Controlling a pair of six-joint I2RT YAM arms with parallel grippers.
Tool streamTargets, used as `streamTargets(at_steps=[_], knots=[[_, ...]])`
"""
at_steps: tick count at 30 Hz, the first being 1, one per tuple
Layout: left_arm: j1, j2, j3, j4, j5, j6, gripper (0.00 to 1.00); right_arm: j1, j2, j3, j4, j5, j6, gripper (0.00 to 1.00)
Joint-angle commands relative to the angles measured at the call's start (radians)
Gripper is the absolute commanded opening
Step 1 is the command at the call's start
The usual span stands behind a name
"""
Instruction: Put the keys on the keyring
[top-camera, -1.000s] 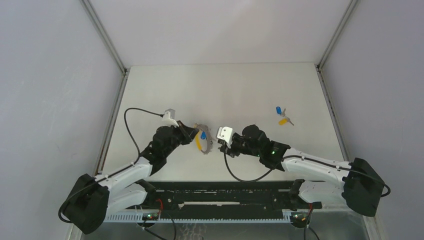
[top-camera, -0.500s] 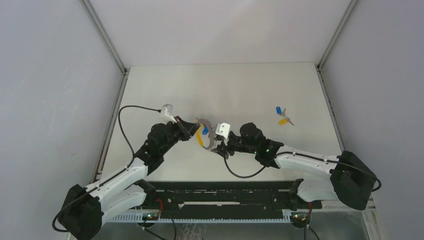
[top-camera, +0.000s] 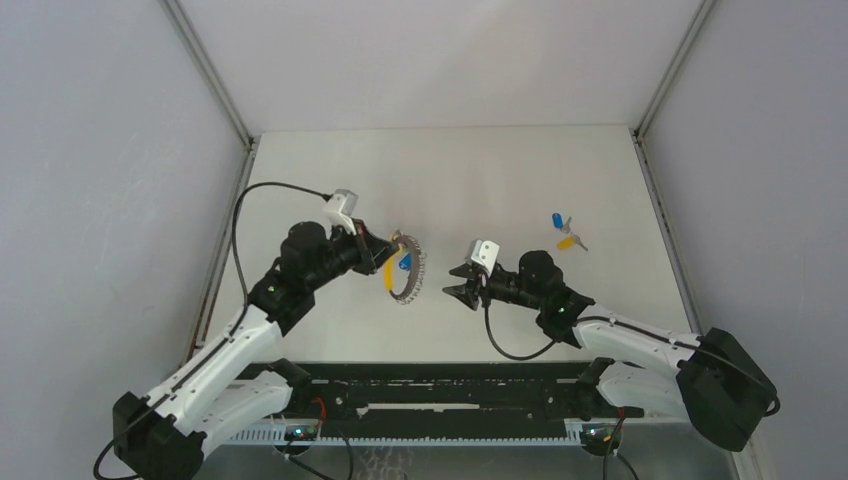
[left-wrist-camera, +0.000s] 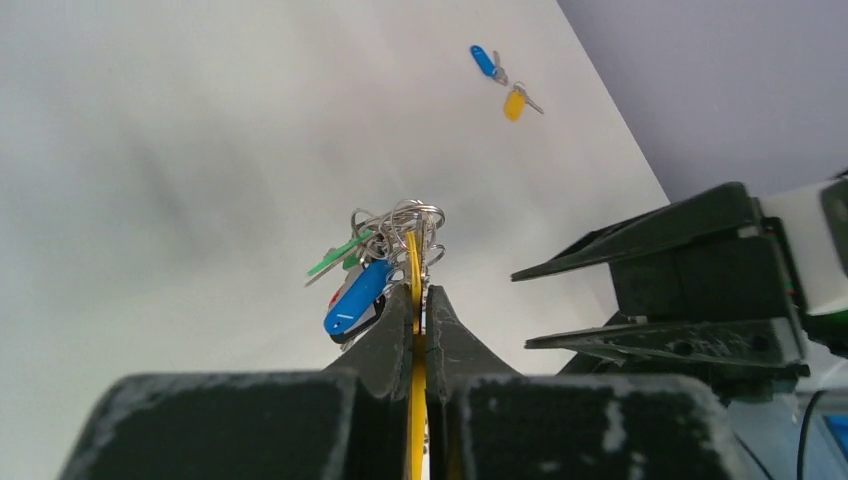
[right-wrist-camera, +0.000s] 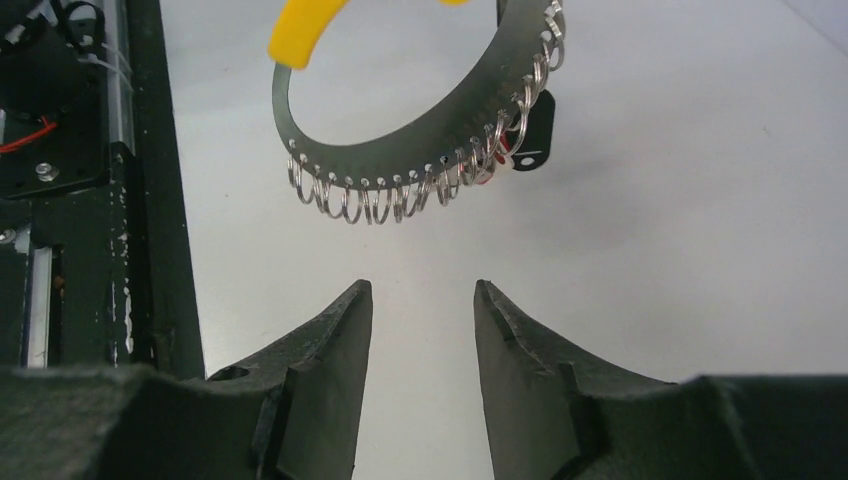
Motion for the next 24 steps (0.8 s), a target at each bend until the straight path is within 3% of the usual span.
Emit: streamTargets(at_steps=[1,10,24], knots=[[0.005,-0.025,0.191,-0.199,0.083,0.160,0.00,-0.002,0.003,-0.004,0.195,-0.062,0.012,0.42],[0.004,0.038,0.374,-0.395,0.136,0.267,0.00,0.040,0.065,-0.029,0.396,-0.053,0.014,0.37],[-0.010,0.065,0.445,-0.439,0.147,0.278,0.00,0.164,0.148,-0.014,0.454,0.043,0.002,0.23]])
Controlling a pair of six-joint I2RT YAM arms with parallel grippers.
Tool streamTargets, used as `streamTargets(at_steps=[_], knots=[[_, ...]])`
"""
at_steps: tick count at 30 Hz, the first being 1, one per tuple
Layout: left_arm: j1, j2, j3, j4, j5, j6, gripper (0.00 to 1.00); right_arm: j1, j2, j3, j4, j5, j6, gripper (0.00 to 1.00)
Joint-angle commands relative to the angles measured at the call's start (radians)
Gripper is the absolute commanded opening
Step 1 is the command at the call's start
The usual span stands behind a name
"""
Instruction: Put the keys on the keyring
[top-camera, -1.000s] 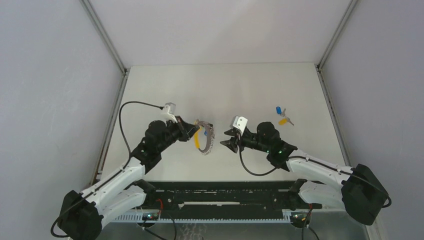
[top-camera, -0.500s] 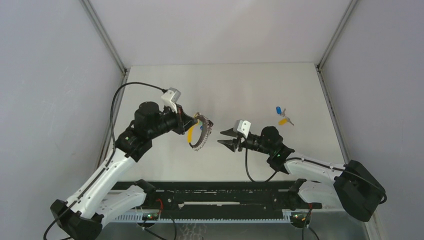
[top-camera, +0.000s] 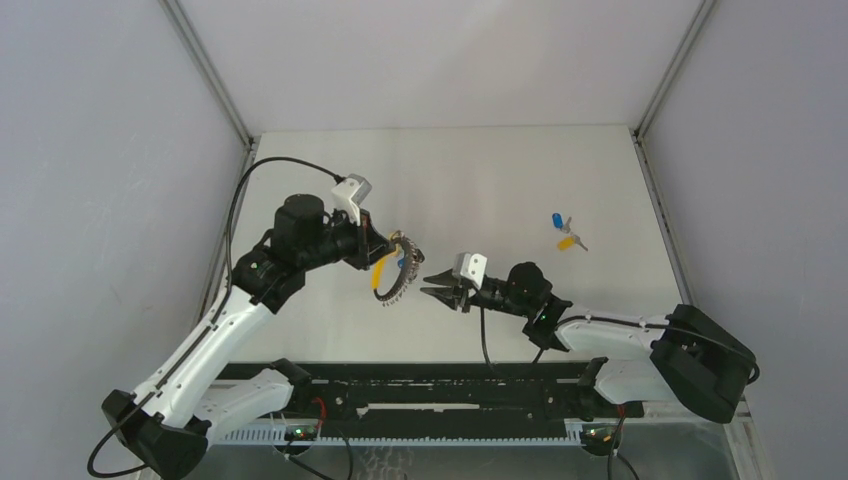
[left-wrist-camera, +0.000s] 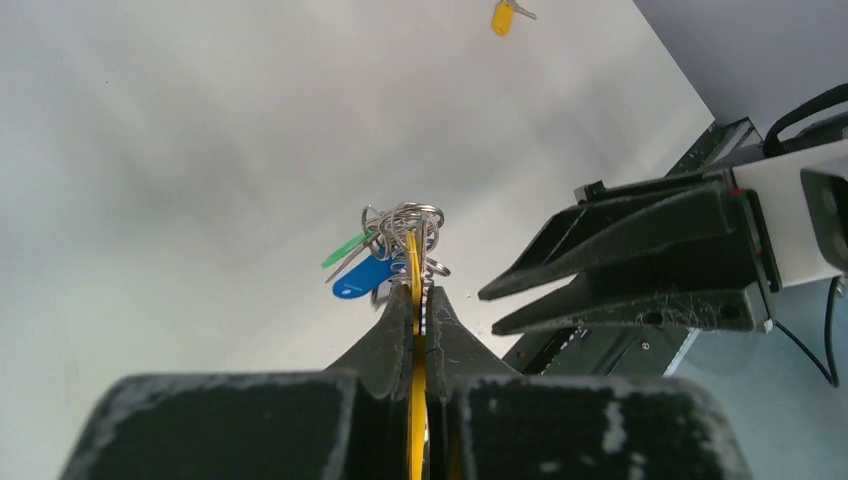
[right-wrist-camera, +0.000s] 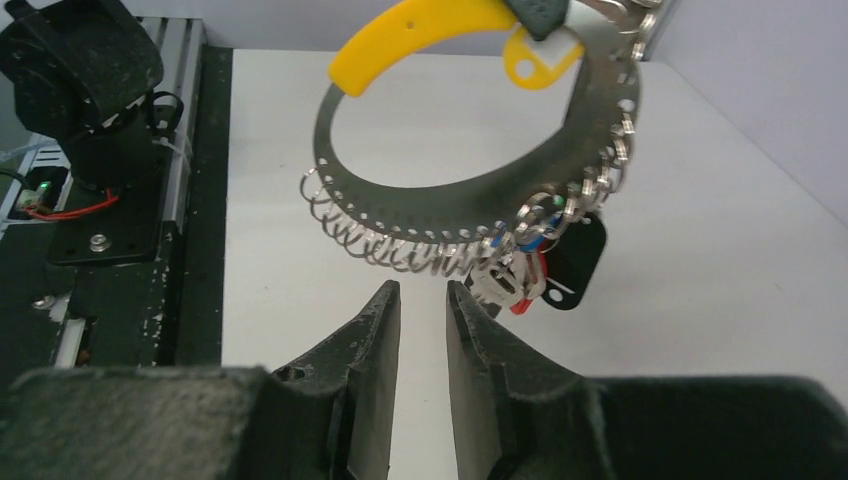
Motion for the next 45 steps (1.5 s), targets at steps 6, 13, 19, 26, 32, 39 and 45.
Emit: streamTargets(at_steps=[6,13,19,26,32,39,45], knots=[[-0.012,-0.015,0.073,0.034,0.025,0.005,0.00,0.077,0.059,0.026,0.067,0.092,0.002,0.19],[-0.022,-0.015,0.066,0.042,0.027,-0.001,0.00,0.088,0.094,0.037,0.086,0.140,0.000,0.19],[-0.031,-0.011,0.069,0.050,0.037,-0.007,0.00,0.091,0.110,0.037,0.112,0.157,0.005,0.18],[-0.042,-0.005,0.068,0.056,0.037,-0.010,0.00,0.093,0.115,0.042,0.118,0.153,0.005,0.16],[-0.045,-0.003,0.066,0.066,0.034,-0.017,0.00,0.095,0.115,0.042,0.116,0.150,0.007,0.16],[-0.047,-0.004,0.066,0.073,0.028,-0.024,0.00,0.099,0.121,0.045,0.112,0.148,0.013,0.15],[-0.047,-0.011,0.065,0.074,0.017,-0.029,0.00,0.109,0.125,0.045,0.103,0.195,0.023,0.16]])
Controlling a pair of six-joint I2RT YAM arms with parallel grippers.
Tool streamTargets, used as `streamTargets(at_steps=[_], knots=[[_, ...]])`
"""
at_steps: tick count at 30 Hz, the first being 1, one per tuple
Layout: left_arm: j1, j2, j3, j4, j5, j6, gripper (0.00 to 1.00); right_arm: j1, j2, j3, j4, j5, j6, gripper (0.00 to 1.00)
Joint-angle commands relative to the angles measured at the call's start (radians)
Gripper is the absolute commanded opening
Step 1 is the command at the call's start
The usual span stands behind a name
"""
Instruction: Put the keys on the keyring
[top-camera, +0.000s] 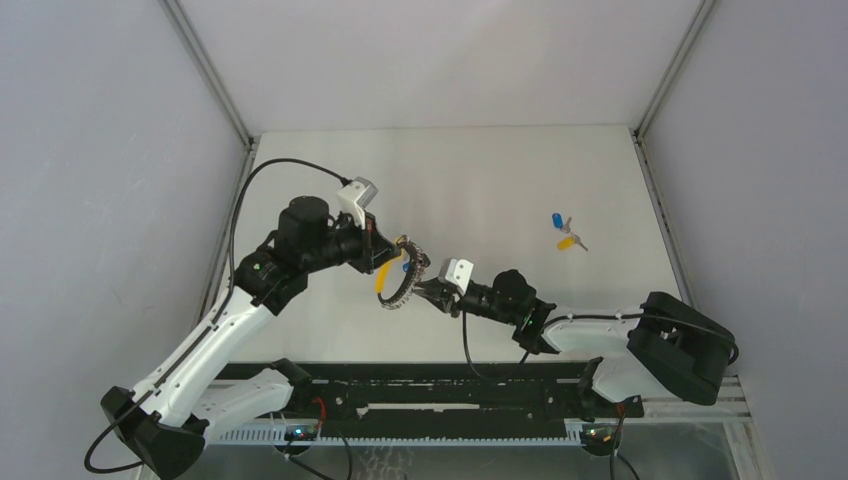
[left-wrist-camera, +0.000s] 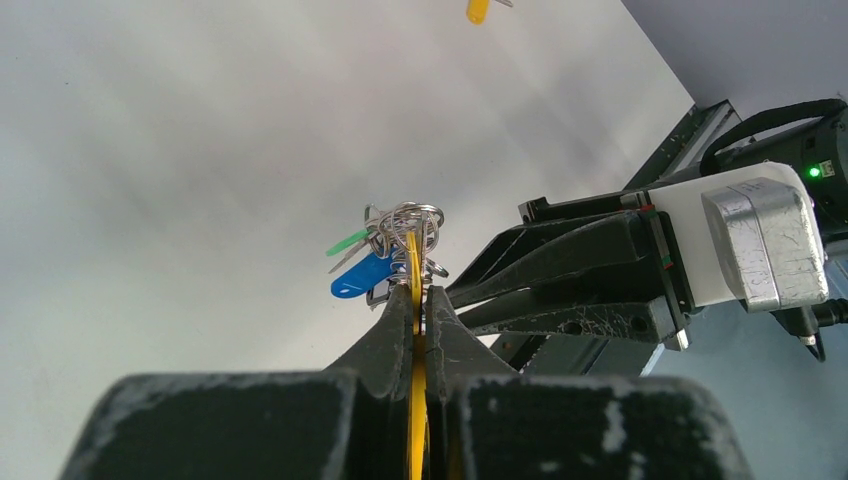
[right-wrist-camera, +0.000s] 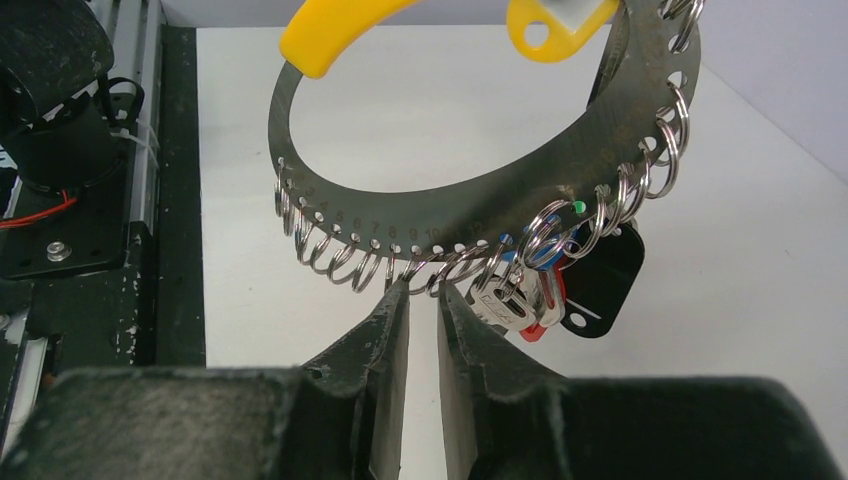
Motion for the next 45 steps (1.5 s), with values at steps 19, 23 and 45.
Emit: streamTargets(at_steps=[19,23,45], knots=[[-0.009,-0.031,0.051,0.077,0.001,-0.032,0.00,0.035,0.000,0.037,0.049,0.092,0.018,0.16],[-0.010,-0.037,0.047,0.077,-0.011,-0.043,0.00,0.048,-0.001,0.037,0.043,0.112,0.017,0.19],[-0.019,-0.054,0.027,0.101,-0.034,-0.071,0.00,0.085,-0.018,0.027,0.095,0.231,0.020,0.15]])
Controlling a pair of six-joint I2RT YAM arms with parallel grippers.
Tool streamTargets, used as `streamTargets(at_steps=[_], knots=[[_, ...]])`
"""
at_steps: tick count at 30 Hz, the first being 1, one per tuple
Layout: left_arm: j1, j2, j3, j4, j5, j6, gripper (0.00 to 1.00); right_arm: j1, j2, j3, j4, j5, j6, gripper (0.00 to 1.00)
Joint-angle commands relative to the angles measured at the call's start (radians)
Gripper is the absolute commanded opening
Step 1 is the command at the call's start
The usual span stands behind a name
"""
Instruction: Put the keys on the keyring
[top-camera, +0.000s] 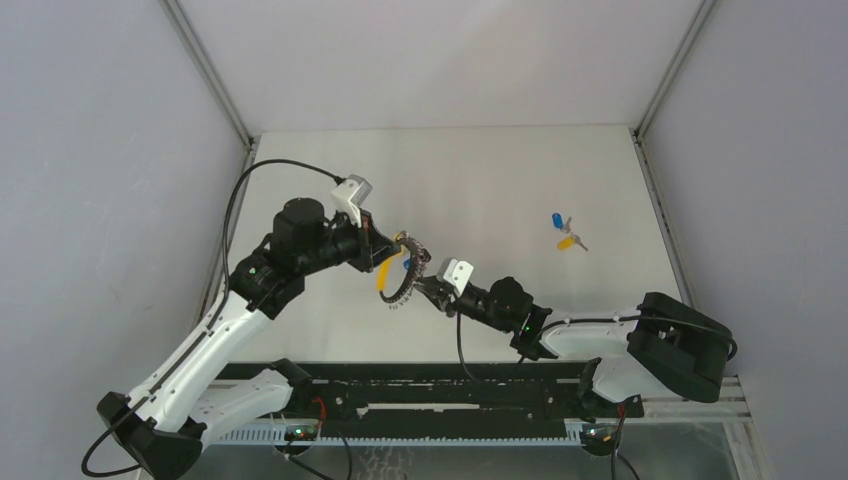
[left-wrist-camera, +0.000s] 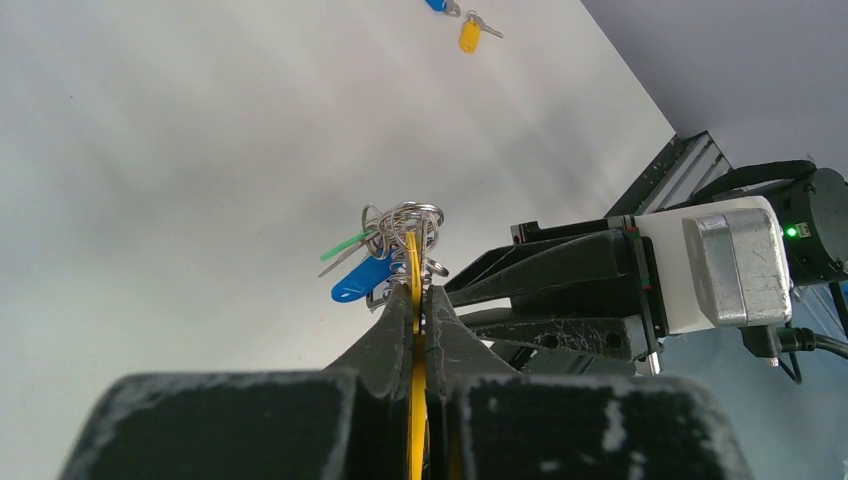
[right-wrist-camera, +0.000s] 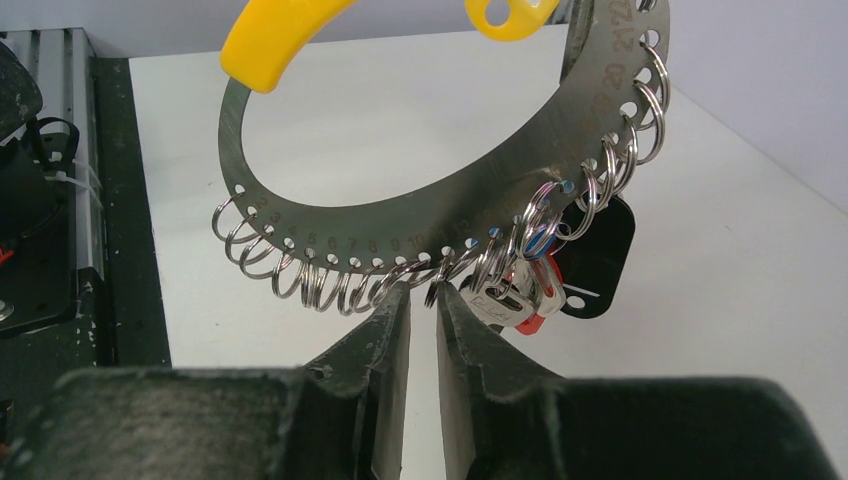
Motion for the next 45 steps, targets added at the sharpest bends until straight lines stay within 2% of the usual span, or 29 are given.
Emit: streamTargets(at_steps=[1,7,16,24,34,41,45], knots=[[-0.009,-0.024,0.027,0.077,-0.005,-0.019,0.00,0.011,-0.026,0.026,0.060,0.019,0.013,0.15],[-0.010,-0.023,0.023,0.081,-0.006,-0.023,0.00,0.014,-0.024,0.026,0.063,0.028,0.009,0.14],[-0.010,-0.031,0.022,0.063,-0.040,-0.010,0.00,0.013,-0.053,0.026,0.027,0.035,-0.009,0.00],[-0.004,-0.053,0.003,0.051,-0.083,-0.025,0.00,-0.007,-0.113,0.005,-0.006,0.021,-0.021,0.00],[0.052,-0.082,-0.098,0.174,0.062,-0.136,0.00,-0.040,-0.187,-0.021,0.028,-0.067,-0.061,0.00],[0.097,-0.111,-0.199,0.308,0.166,-0.252,0.00,-0.090,-0.189,-0.053,0.144,-0.193,-0.041,0.00],[0.136,-0.115,-0.237,0.355,0.181,-0.297,0.00,-0.107,-0.168,-0.060,0.202,-0.227,-0.020,0.00]])
